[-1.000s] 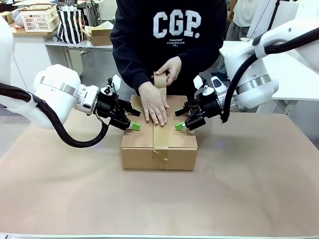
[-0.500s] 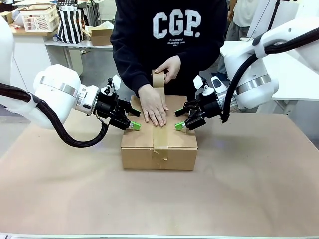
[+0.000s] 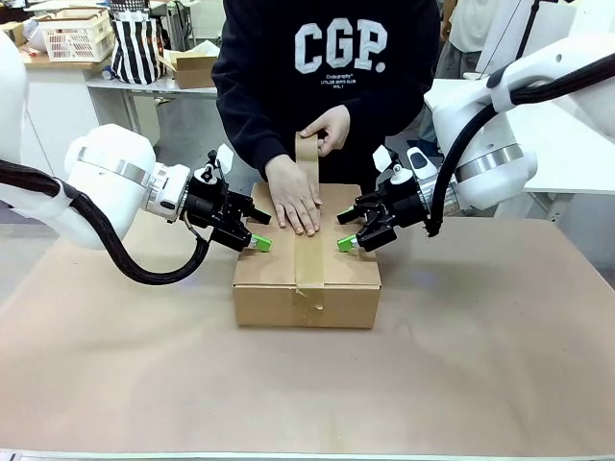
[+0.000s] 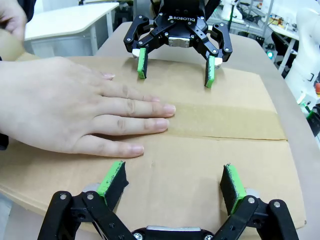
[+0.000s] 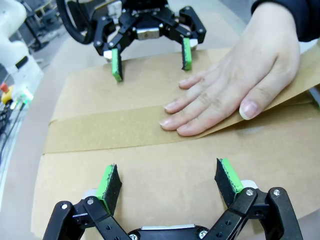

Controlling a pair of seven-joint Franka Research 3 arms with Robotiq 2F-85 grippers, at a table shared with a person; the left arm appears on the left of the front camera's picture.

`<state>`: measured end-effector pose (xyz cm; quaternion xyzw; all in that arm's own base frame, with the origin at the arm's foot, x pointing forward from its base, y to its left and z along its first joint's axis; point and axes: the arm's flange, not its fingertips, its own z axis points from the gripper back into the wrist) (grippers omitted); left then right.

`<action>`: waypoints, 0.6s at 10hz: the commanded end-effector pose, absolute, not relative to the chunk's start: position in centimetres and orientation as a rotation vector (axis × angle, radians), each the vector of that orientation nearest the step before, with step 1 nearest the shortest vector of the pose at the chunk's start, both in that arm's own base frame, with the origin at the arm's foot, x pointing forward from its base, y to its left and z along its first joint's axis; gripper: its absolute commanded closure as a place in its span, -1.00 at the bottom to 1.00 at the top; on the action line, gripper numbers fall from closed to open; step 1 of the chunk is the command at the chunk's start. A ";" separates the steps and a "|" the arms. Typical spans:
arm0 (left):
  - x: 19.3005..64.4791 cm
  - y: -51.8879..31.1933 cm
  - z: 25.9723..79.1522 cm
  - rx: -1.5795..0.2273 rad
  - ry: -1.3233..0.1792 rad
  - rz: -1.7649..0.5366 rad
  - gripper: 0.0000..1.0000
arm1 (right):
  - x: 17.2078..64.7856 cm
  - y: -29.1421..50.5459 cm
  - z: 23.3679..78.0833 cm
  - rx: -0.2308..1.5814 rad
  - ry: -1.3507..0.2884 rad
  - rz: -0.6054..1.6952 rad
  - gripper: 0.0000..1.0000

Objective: Pack the gift set into the box.
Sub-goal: Press and hold the closed box until the human finishes sealing it.

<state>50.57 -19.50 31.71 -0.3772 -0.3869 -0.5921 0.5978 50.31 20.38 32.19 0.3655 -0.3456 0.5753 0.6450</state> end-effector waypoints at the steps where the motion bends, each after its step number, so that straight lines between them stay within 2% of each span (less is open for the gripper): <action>1: 50.4 -19.3 31.3 -0.871 -0.898 -1.383 -1.00 | 50.0 20.3 31.7 0.824 -0.795 1.300 -1.00; 6: 50.4 -19.3 31.3 -0.871 -0.898 -1.383 -1.00 | 50.0 20.3 31.7 0.824 -0.795 1.300 -1.00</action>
